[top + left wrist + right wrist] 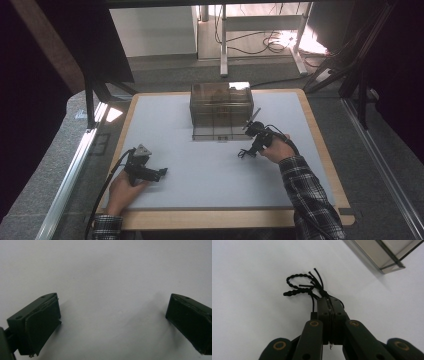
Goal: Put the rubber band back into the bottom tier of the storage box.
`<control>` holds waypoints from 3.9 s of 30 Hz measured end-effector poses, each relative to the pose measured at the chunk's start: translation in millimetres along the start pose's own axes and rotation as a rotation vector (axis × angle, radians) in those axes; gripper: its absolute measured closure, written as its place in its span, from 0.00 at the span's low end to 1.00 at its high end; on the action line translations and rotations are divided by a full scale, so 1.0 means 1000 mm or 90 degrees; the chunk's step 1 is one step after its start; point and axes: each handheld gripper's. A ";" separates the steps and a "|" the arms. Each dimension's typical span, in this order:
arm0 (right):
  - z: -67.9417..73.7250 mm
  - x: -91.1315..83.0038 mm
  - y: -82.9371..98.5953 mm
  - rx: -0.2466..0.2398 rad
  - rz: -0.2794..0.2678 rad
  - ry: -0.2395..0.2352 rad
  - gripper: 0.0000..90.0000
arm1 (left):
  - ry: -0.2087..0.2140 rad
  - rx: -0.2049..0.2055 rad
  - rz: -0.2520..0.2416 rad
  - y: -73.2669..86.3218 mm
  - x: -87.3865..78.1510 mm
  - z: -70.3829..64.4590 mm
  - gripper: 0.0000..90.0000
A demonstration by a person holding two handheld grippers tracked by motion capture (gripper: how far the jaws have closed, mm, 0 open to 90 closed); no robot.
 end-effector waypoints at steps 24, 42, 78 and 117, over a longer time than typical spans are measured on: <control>0.012 -0.044 -0.014 -0.028 -0.053 -0.009 0.97 | 0.000 0.000 0.000 0.000 0.000 0.000 0.00; 0.019 -0.050 -0.020 -0.041 -0.142 -0.042 0.97 | 0.000 0.001 0.001 0.000 0.000 0.000 0.00; 0.037 -0.032 -0.057 -0.030 -0.277 -0.041 0.97 | 0.000 0.000 0.000 0.000 0.000 0.000 0.00; 0.046 0.028 -0.104 -0.006 -0.322 0.003 0.97 | 0.000 0.000 0.000 0.000 0.000 0.000 0.00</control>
Point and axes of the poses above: each handheld gripper's, and its own axes: x roughly forward along the jaws, y roughly out of its underside, z roughly to its left, and after that the axes turned 1 degree about -z, right-handed
